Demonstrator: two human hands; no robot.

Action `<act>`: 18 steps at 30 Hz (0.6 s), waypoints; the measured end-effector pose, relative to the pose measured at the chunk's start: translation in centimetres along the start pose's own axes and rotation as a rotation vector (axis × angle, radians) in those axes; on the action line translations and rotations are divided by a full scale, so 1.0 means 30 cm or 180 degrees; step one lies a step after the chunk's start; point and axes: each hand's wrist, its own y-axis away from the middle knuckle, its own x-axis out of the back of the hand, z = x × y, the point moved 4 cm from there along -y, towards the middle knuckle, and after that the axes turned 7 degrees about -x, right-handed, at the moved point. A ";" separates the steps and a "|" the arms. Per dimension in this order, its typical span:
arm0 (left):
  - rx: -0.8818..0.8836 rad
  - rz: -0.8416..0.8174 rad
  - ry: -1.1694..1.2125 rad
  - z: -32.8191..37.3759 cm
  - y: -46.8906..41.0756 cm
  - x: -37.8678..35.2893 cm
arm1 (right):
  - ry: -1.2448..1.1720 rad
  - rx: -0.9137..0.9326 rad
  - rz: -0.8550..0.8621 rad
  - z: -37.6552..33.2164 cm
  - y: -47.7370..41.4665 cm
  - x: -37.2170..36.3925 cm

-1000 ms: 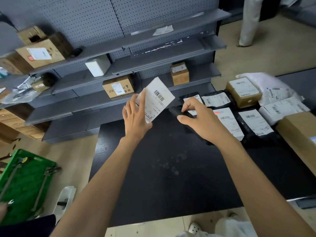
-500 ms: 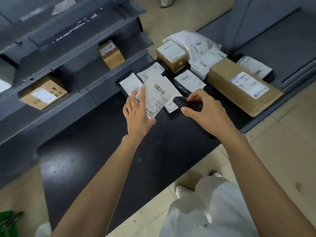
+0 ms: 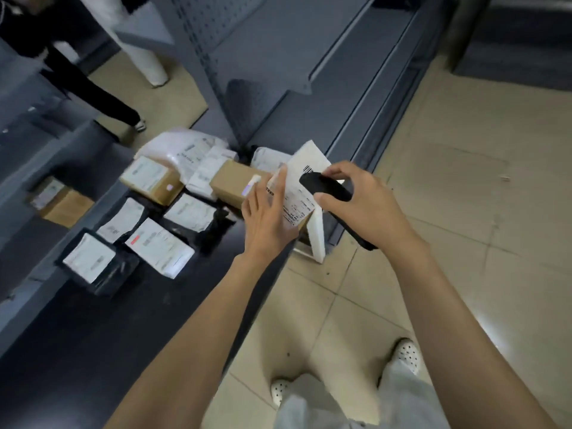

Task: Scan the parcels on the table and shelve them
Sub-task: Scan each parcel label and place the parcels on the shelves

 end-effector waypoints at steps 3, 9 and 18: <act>-0.0388 -0.0043 0.0065 0.267 -0.168 -0.074 | -0.0076 0.0050 0.0273 0.078 -0.049 0.263; -0.1200 0.0083 0.0061 0.774 -0.511 -0.142 | 0.0105 0.0058 0.0919 0.272 -0.142 0.784; -0.1510 0.0546 -0.0130 1.153 -1.130 0.036 | 0.0447 0.0588 0.1519 0.201 -0.411 1.402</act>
